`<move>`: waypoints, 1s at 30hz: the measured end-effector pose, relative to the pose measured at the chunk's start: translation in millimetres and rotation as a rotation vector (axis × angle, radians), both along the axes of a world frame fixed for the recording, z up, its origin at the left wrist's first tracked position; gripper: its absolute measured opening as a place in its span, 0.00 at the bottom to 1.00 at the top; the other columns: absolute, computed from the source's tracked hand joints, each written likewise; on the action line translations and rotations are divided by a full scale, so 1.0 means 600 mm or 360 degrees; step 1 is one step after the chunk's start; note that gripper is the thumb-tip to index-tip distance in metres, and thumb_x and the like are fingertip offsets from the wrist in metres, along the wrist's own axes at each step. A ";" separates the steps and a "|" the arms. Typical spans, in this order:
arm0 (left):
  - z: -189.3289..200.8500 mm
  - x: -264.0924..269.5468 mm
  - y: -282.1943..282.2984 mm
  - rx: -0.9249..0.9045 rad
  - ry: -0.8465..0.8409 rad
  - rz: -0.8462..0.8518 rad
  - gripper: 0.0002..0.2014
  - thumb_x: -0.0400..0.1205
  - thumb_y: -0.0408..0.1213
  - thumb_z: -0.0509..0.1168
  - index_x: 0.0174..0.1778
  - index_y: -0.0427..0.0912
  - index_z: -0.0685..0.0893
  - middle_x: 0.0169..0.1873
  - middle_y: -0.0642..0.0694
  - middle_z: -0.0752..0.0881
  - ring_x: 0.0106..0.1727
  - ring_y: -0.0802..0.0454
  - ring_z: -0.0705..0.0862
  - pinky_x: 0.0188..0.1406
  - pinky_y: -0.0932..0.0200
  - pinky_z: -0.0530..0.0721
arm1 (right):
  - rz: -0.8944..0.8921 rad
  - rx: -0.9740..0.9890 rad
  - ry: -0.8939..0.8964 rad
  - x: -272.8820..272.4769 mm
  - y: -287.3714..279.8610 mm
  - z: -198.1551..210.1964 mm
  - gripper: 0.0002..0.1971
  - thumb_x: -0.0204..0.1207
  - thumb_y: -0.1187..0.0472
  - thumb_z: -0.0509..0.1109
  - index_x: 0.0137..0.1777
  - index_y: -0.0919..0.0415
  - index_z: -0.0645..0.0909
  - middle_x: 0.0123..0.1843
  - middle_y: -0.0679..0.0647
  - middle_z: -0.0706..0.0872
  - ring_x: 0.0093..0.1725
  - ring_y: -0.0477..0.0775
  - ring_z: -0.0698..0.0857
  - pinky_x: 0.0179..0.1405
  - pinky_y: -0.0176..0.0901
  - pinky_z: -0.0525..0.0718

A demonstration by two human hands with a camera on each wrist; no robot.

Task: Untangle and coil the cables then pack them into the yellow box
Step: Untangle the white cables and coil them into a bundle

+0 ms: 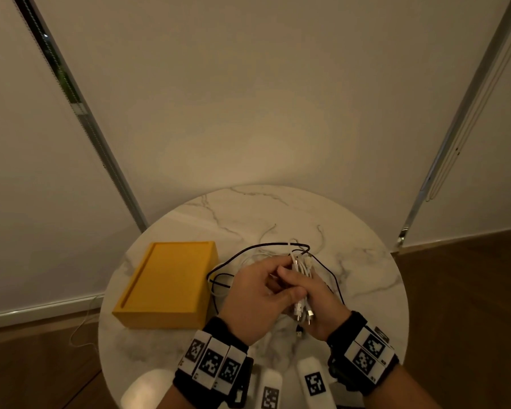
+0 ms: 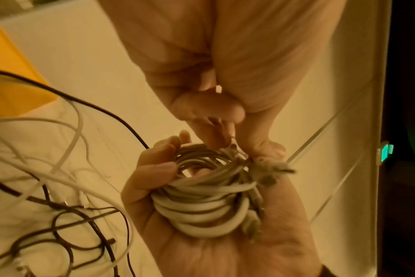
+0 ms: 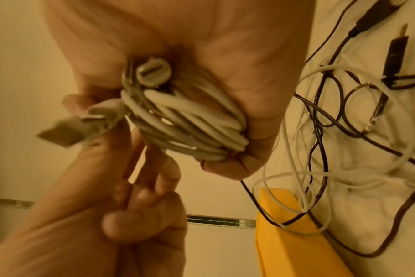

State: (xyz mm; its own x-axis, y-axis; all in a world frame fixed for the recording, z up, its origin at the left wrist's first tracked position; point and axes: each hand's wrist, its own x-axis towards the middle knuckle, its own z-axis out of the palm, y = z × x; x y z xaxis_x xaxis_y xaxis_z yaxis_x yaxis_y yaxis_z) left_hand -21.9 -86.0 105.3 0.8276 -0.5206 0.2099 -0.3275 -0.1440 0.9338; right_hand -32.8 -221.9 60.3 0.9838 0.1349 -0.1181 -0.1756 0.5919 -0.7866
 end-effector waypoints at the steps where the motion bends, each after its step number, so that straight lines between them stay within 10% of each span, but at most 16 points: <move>1: -0.001 0.000 0.001 0.0034 -0.0073 0.0030 0.19 0.76 0.32 0.76 0.63 0.51 0.87 0.49 0.52 0.92 0.49 0.56 0.90 0.47 0.56 0.90 | 0.0013 -0.0007 0.0029 0.000 0.000 0.000 0.25 0.58 0.55 0.88 0.53 0.63 0.87 0.50 0.68 0.85 0.44 0.63 0.84 0.40 0.50 0.81; 9: -0.004 0.015 0.030 -0.0004 -0.0317 0.0313 0.10 0.81 0.52 0.67 0.56 0.59 0.86 0.42 0.62 0.86 0.44 0.57 0.84 0.38 0.65 0.81 | 0.0105 -0.0237 -0.0050 -0.014 0.006 0.016 0.14 0.55 0.68 0.70 0.43 0.67 0.81 0.35 0.63 0.80 0.31 0.59 0.80 0.29 0.47 0.79; 13: -0.012 0.039 0.058 0.0400 -0.0592 0.0167 0.23 0.88 0.36 0.62 0.76 0.66 0.74 0.68 0.64 0.74 0.69 0.59 0.75 0.62 0.64 0.79 | 0.0293 -0.0223 -0.0088 -0.019 0.008 0.023 0.17 0.56 0.73 0.62 0.47 0.70 0.78 0.38 0.65 0.80 0.34 0.62 0.79 0.30 0.47 0.78; 16: -0.019 0.048 0.066 0.0605 -0.0822 0.0088 0.19 0.88 0.38 0.62 0.71 0.66 0.78 0.79 0.61 0.67 0.77 0.58 0.68 0.73 0.60 0.72 | 0.0366 -0.0200 -0.0125 -0.019 0.010 0.023 0.19 0.56 0.76 0.58 0.49 0.71 0.76 0.40 0.65 0.79 0.34 0.62 0.78 0.30 0.45 0.78; 24: -0.009 0.041 0.065 0.0538 -0.0950 0.0258 0.02 0.85 0.40 0.62 0.50 0.53 0.79 0.45 0.55 0.84 0.45 0.59 0.81 0.40 0.55 0.83 | 0.0390 -0.0605 -0.0239 -0.026 0.005 0.032 0.18 0.62 0.75 0.71 0.53 0.68 0.78 0.41 0.65 0.81 0.33 0.59 0.80 0.32 0.49 0.79; 30: -0.008 0.042 0.063 0.0362 -0.0943 0.0458 0.13 0.81 0.53 0.69 0.41 0.47 0.82 0.33 0.54 0.81 0.36 0.58 0.78 0.30 0.68 0.76 | 0.0330 -0.1040 -0.0340 -0.021 0.001 0.032 0.13 0.60 0.74 0.76 0.41 0.64 0.76 0.37 0.60 0.79 0.37 0.57 0.78 0.38 0.52 0.77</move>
State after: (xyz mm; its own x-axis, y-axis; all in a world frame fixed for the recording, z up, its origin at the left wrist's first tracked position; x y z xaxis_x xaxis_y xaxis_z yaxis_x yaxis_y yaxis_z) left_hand 3.1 -48.2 100.3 0.7190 -0.3822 0.5805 -0.6919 -0.4725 0.5459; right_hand -45.2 -221.4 79.3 0.9562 0.2891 -0.0466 -0.0363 -0.0407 -0.9985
